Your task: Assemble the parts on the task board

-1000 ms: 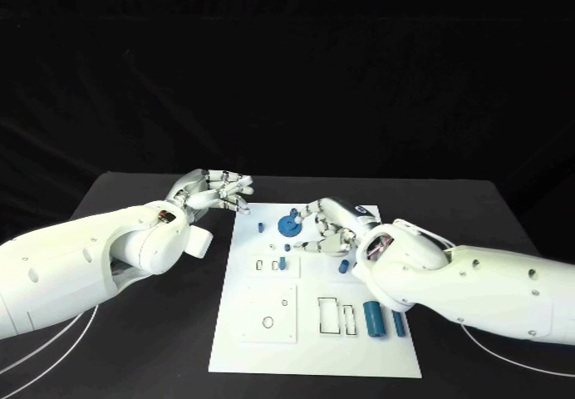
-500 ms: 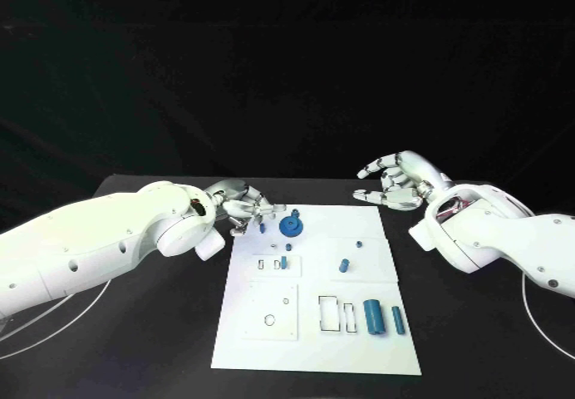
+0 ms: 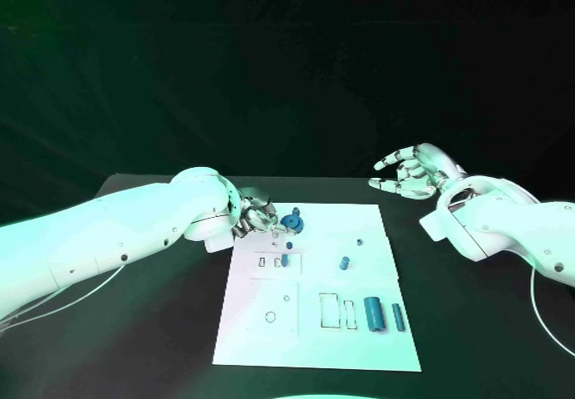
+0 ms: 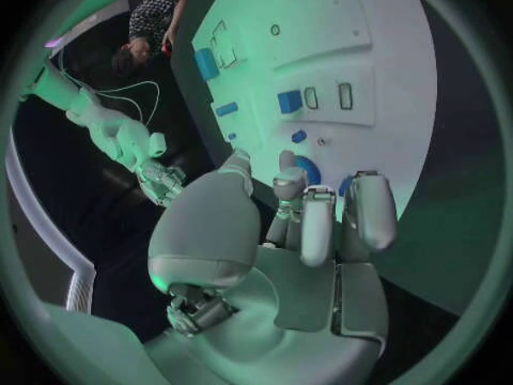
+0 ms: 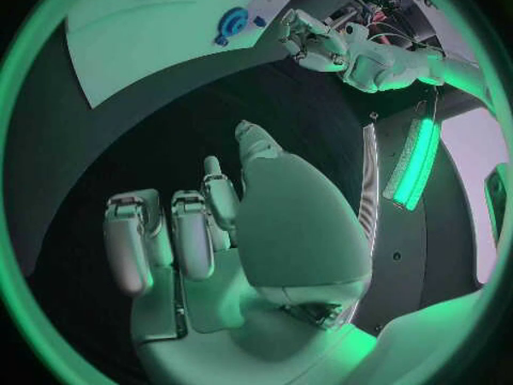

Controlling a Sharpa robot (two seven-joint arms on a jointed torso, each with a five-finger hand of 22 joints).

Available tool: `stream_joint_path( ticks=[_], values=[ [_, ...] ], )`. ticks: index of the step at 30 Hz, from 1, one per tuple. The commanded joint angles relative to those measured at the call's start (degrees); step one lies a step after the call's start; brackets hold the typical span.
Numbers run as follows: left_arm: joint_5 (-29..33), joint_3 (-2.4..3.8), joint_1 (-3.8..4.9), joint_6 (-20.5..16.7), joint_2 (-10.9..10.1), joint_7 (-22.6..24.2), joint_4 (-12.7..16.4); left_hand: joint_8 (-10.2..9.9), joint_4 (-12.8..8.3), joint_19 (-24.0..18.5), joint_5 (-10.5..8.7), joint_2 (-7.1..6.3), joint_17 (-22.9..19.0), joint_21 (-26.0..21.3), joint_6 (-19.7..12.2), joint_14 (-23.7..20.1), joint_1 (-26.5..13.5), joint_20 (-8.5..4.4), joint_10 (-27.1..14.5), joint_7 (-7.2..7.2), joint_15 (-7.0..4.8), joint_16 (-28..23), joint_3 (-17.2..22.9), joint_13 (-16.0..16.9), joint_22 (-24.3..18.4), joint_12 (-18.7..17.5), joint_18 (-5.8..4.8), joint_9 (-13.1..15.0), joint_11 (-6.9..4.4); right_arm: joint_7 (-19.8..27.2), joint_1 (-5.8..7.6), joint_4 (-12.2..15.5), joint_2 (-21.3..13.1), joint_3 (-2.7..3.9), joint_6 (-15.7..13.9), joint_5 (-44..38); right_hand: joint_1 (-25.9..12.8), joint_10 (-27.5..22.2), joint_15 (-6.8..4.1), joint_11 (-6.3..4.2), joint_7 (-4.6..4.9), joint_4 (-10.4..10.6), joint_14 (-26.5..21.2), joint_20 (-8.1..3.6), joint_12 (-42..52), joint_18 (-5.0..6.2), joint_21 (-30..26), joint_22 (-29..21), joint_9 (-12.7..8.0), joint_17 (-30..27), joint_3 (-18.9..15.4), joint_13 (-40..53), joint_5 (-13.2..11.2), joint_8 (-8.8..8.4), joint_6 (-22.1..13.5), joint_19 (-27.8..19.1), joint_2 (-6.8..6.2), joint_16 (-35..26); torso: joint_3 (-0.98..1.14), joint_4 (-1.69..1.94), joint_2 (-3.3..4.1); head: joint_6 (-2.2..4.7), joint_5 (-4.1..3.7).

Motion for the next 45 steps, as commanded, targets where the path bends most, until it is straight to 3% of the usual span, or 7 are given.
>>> stream_joint_path(
  ticks=[1,12,28,45],
  values=[
    [-2.55,-0.15,0.33,4.67,0.83,-2.72,-0.54,0.36,0.0,0.34,-0.19,0.76,10.03,0.39,0.07,4.57,-0.47,0.03,0.46,-0.47,-0.43,0.25,-0.55,0.3,0.18,0.42,-0.63,0.25,0.05,-1.15,0.06,-0.18,0.18,0.02,-0.25,0.3,-0.29,0.1,-0.28,-0.12,-0.12,0.05,4.89,-0.18,0.31,-0.16,0.13,14.57,-0.07,10.82,0.34,0.07,0.2,0.34,0.21,5.68,-0.33,-0.31,-0.05,0.03,0.06,-0.24,0.16],
    [-1.22,-0.81,0.54,7.68,2.73,-3.48,-1.97,0.22,0.0,0.56,-0.09,1.71,10.48,0.66,-0.09,4.72,-0.7,-0.01,0.56,-0.47,-0.44,0.53,-0.98,0.59,0.71,0.56,-0.73,0.56,0.04,-1.91,0.1,-0.61,0.51,0.02,0.21,0.04,-0.24,0.09,-0.29,-0.13,-0.12,0.04,4.88,-0.18,0.31,-0.15,0.08,14.54,-0.08,10.77,0.38,0.05,0.33,0.36,0.2,5.66,-0.36,-0.34,-0.11,-0.01,0.13,-0.76,0.01],
    [-0.53,-2.55,0.55,9.67,5.19,-3.93,-4.84,-0.17,-0.15,0.57,0.04,2.65,10.41,0.84,-0.5,4.65,-0.08,0.05,-0.16,-0.34,-0.33,0.45,-1.4,-0.1,1.02,-0.05,-0.78,0.94,0.17,-2.28,0.11,-0.76,0.75,0.01,0.61,-0.5,-0.25,-0.14,-0.29,-0.13,-0.13,0.06,4.82,-0.19,0.06,-0.07,-0.23,14.35,-0.08,10.52,0.4,-0.21,0.42,0.38,0.22,5.51,-0.37,-0.45,-0.13,-0.14,0.13,-1.14,-0.09],
    [1.04,-2.91,0.52,11.59,5.91,-4.01,-5.24,-0.4,-0.24,0.6,0.07,3.17,10.76,1.0,-0.52,4.74,1.29,0.12,-0.54,-0.31,-0.27,0.66,-1.39,-0.47,1.3,-0.42,-0.82,1.28,0.21,-2.25,0.11,-0.77,0.97,0.01,0.64,-0.72,-0.33,-0.13,-0.31,-0.14,-0.15,0.12,4.84,-0.2,0.07,-0.09,-0.13,14.41,-0.08,10.62,0.48,-0.21,0.64,0.48,0.31,5.56,-0.35,-0.41,-0.1,-0.04,0.06,-1.49,-0.34]
  ],
)
